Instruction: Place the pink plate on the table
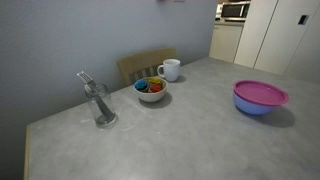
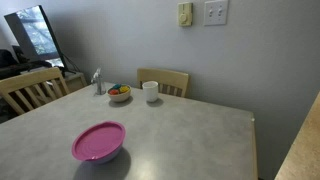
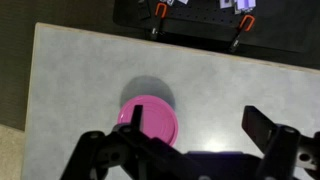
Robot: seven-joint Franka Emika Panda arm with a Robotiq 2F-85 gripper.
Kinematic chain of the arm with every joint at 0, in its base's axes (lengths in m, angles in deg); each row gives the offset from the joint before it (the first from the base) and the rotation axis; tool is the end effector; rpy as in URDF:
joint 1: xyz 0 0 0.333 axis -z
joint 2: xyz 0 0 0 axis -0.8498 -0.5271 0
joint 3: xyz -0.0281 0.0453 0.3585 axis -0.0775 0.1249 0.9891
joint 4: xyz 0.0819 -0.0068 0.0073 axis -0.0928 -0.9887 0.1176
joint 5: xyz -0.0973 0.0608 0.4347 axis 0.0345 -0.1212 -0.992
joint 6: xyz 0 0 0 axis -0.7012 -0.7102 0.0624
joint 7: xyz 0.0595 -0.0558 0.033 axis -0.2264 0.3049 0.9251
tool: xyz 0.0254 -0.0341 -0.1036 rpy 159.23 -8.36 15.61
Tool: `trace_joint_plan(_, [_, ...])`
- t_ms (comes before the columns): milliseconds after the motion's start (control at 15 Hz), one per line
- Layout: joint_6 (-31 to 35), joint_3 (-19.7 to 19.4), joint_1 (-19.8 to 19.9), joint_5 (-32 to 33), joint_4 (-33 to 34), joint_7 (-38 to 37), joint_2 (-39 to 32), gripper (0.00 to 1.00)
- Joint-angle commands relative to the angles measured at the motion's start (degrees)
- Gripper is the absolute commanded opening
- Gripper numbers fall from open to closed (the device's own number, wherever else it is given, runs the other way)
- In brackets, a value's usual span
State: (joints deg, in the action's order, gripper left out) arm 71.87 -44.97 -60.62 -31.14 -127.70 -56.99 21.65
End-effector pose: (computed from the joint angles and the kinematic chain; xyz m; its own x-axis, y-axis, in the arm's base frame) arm 0.3966 0.0666 0.5634 0.9622 0.1570 -0.2224 0.2035 -0.9574 0.2047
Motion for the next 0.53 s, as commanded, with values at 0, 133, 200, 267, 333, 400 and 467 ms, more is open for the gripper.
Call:
trace_joint_plan(0, [-0.2, -1.0, -1.3, 0.4, 0.2, -0.5, -0.2, 1.00])
trace_joint_plan(133, [-0.2, -1.0, -1.3, 0.4, 0.2, -0.5, -0.2, 1.00])
trace_joint_plan(200, [-0.2, -1.0, -1.3, 0.4, 0.2, -0.5, -0.2, 1.00])
trace_joint_plan(267, [-0.2, -1.0, -1.3, 0.4, 0.2, -0.5, -0.2, 1.00])
trace_joint_plan(333, [-0.2, -1.0, -1.3, 0.4, 0.2, -0.5, -0.2, 1.00])
trace_joint_plan(400, [-0.4, -1.1, -1.3, 0.2, 0.7, -0.5, -0.7, 1.00])
trace_joint_plan(467, [-0.2, -1.5, -1.4, -0.4, 1.1, -0.3, -1.1, 1.00])
